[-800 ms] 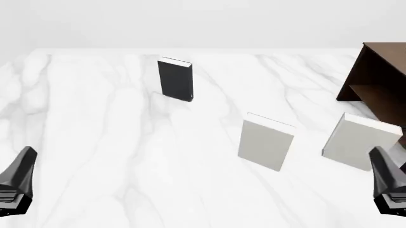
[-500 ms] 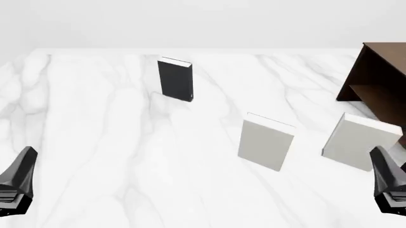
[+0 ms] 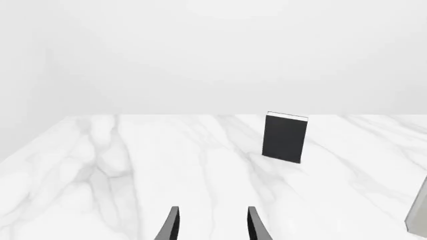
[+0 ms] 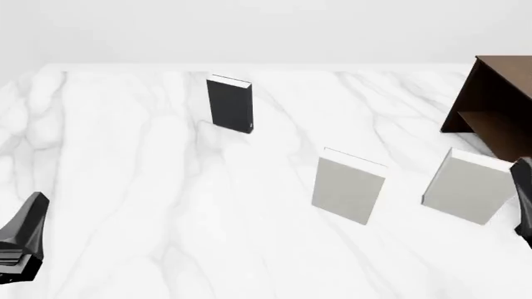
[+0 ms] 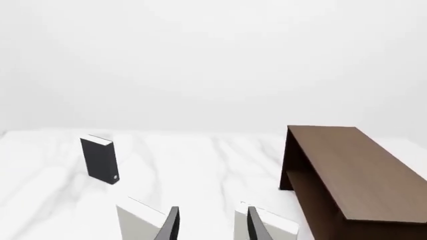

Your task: Pick up the book on the left and place it on top of the shelf.

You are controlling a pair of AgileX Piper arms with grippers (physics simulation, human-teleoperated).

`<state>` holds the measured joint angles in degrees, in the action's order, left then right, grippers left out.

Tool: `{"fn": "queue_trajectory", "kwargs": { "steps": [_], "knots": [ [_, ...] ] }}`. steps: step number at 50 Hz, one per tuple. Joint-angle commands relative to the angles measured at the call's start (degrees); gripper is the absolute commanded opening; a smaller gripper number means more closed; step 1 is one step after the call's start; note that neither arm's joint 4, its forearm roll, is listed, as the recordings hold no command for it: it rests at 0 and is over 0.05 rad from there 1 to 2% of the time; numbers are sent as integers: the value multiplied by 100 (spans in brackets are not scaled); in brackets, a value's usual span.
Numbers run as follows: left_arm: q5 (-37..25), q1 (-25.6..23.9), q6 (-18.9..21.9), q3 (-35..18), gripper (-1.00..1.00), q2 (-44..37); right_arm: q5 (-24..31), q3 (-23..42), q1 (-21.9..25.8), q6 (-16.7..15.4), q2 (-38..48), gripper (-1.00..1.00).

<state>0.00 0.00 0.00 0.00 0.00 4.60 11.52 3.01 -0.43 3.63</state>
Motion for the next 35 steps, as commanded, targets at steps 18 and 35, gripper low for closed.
{"fn": "queue_trajectory", "kwargs": {
  "steps": [18, 35],
  "knots": [
    [0, 0, 0, 0, 100, 0, -157, 1830, 965, -461, 2306, 100],
    [0, 0, 0, 0, 100, 0, 279, 2937, 1553, -406, 3361, 100]
  ]
}}
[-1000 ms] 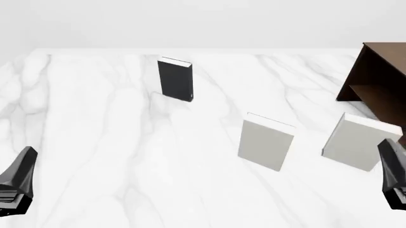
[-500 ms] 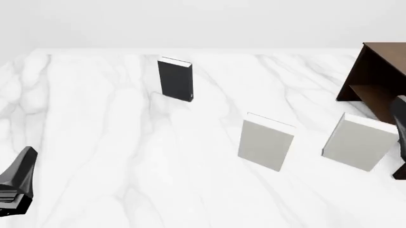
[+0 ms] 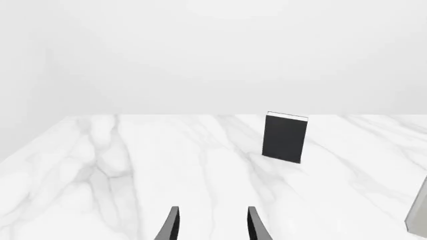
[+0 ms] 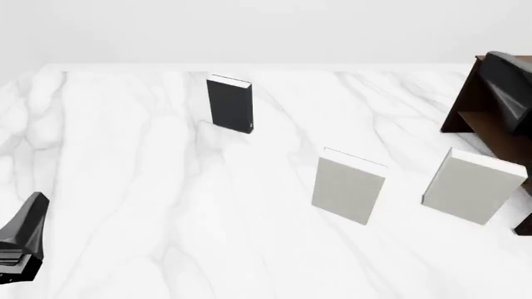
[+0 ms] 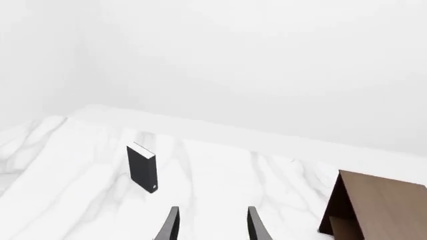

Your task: Pick up the book on the left and place it on top of the shelf.

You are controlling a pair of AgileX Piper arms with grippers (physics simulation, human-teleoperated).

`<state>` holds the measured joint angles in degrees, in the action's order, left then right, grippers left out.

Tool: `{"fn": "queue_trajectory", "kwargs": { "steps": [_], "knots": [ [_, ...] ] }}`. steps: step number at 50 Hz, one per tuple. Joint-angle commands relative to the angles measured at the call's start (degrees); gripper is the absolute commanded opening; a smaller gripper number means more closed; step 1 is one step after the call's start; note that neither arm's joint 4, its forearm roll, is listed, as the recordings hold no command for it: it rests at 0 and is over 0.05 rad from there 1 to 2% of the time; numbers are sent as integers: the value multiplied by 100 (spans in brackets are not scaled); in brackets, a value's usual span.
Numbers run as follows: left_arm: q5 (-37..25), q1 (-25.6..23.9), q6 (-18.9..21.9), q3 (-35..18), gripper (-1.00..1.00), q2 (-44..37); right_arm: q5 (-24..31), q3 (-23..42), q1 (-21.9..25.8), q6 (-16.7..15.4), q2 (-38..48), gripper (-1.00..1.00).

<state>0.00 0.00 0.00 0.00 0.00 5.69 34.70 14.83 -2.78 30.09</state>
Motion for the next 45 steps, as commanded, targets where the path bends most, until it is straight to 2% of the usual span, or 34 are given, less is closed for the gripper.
{"fn": "queue_trajectory", "kwargs": {
  "steps": [1, 8, 20, 38, 40, 42, 45],
  "knots": [
    [0, 0, 0, 0, 100, 0, 175, 663, 403, -193, 797, 100],
    [0, 0, 0, 0, 100, 0, 80, 994, 639, -421, 1448, 100],
    [0, 0, 0, 0, 100, 0, -12, 1431, 896, -576, 2343, 100],
    [0, 0, 0, 0, 100, 0, -488, 1731, 989, -550, 3287, 100],
    [0, 0, 0, 0, 100, 0, -524, 1795, 1014, -419, 3400, 100],
    [0, 0, 0, 0, 100, 0, -563, 1828, 1050, -520, 3503, 100],
    [0, 0, 0, 0, 100, 0, -670, 1911, 1048, -474, 3702, 100]
  ]
}}
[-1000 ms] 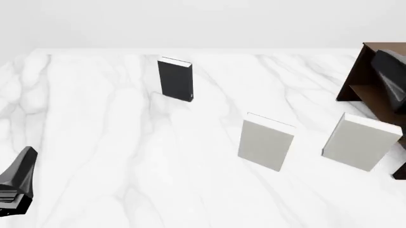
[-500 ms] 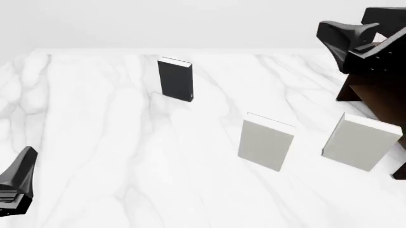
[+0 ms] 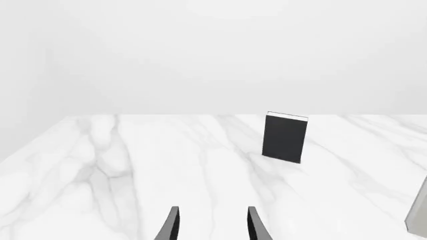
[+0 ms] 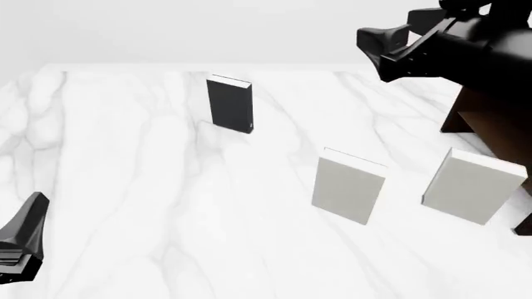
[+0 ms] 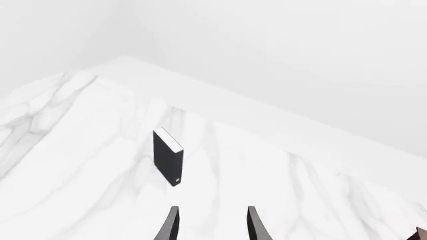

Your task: Pick up the book on the left and place it on top of the shelf.

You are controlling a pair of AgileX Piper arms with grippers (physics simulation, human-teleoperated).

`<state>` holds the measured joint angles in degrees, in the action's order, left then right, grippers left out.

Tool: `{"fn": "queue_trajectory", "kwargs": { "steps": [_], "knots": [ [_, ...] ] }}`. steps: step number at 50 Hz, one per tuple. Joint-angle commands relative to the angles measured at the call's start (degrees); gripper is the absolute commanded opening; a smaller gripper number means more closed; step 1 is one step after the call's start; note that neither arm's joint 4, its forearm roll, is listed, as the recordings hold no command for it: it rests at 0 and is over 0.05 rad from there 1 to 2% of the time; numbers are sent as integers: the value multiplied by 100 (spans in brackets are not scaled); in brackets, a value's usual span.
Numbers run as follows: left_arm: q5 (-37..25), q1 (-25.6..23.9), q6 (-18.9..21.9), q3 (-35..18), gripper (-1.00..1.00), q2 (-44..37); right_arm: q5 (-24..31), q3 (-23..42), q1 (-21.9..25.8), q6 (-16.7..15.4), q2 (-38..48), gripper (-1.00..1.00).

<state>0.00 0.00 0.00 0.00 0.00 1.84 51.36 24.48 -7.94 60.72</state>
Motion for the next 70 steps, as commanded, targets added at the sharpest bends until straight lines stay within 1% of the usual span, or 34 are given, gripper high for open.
{"fn": "queue_trajectory", "kwargs": {
  "steps": [1, 17, 31, 45, 70],
  "knots": [
    [0, 0, 0, 0, 100, 0, -308, 262, 90, 52, 692, 100],
    [0, 0, 0, 0, 100, 0, -623, 734, 290, 116, 1583, 100],
    [0, 0, 0, 0, 100, 0, -833, 1137, 362, 173, 2240, 100],
    [0, 0, 0, 0, 100, 0, -938, 1620, 419, 213, 2829, 100],
    [0, 0, 0, 0, 100, 0, -1095, 2191, 446, 362, 3653, 100]
  ]
}}
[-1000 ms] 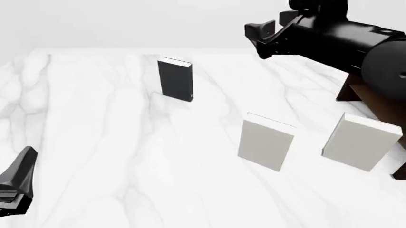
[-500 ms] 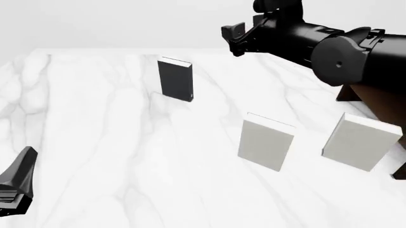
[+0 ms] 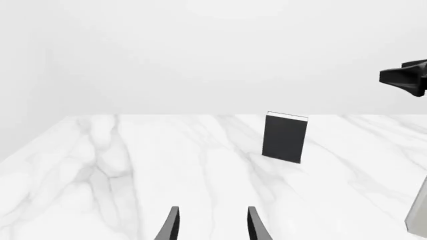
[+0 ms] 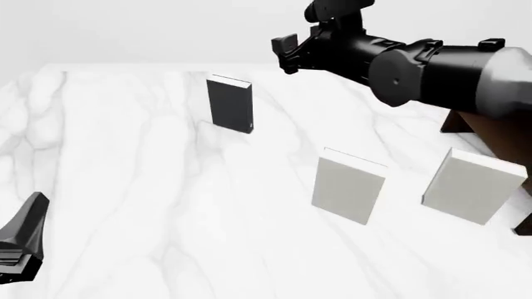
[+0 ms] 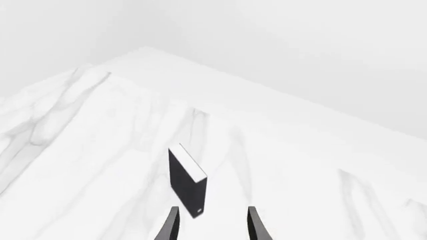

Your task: Pick up the book on the left and place it on top of the shelf.

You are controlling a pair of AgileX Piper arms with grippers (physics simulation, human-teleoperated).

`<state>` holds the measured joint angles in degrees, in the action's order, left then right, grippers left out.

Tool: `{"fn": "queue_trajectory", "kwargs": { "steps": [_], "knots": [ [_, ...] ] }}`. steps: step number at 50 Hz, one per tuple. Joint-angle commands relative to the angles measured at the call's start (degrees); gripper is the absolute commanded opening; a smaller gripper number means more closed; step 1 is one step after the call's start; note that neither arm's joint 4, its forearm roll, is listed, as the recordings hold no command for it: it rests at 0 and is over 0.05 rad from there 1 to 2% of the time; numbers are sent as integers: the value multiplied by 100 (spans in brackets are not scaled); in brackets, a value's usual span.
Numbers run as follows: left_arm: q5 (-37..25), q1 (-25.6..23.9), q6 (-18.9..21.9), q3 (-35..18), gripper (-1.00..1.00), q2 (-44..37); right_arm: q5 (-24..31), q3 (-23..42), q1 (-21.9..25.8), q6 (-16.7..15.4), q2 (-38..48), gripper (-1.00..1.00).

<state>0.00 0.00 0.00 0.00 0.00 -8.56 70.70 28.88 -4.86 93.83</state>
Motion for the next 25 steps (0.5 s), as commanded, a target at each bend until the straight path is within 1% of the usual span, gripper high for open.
{"fn": "queue_trajectory", "kwargs": {
  "steps": [1, 25],
  "knots": [
    [0, 0, 0, 0, 100, 0, -67, 281, 3, 58, 386, 100],
    [0, 0, 0, 0, 100, 0, -209, 793, -78, 161, 1169, 100]
  ]
}}
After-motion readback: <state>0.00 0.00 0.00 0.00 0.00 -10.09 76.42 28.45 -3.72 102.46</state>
